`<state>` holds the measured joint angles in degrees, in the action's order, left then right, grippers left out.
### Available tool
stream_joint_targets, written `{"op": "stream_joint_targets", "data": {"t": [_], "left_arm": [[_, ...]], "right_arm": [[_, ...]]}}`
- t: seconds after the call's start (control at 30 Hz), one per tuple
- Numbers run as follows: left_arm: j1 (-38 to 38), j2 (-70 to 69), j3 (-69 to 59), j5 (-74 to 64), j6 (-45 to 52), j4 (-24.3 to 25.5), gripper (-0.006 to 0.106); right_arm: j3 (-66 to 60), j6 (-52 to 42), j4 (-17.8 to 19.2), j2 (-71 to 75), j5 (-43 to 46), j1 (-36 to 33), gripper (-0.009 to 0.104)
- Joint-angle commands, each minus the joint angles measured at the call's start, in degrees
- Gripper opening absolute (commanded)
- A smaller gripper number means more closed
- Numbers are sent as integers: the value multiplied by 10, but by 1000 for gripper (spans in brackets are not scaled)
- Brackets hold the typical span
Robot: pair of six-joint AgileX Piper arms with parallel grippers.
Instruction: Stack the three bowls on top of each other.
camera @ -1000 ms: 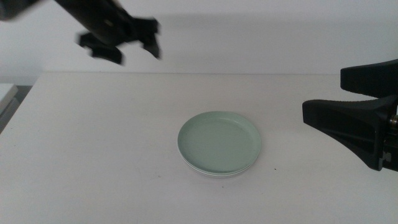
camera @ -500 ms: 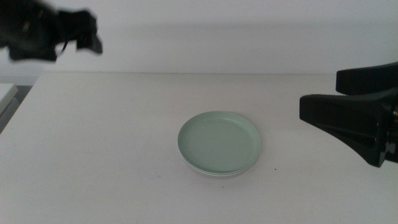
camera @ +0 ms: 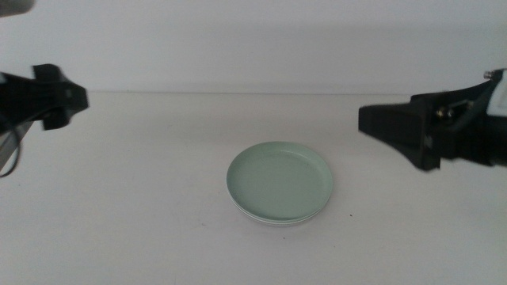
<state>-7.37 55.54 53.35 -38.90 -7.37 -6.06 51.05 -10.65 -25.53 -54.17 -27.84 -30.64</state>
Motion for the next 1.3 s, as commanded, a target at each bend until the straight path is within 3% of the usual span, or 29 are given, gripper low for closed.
{"op": "stream_joint_targets", "data": {"t": [0.0,0.13,0.3,0.4,0.53,0.7,1.27], "left_arm": [[2,-31,-10,6,1,18,94],[5,-84,-38,8,-6,31,94],[6,-151,-95,23,-4,32,94],[5,-204,-146,75,39,14,94],[5,-298,-232,181,100,-53,94],[5,-328,-288,272,100,-54,94],[5,-330,-287,315,104,-50,94]], "right_arm": [[1,39,40,-10,24,25,93],[24,45,47,-11,-14,120,93],[39,26,99,40,-53,246,93],[11,24,123,100,-60,286,93],[-75,1,116,204,-14,287,93],[-181,-11,113,281,70,287,93],[-192,-9,105,285,60,287,93]]}}
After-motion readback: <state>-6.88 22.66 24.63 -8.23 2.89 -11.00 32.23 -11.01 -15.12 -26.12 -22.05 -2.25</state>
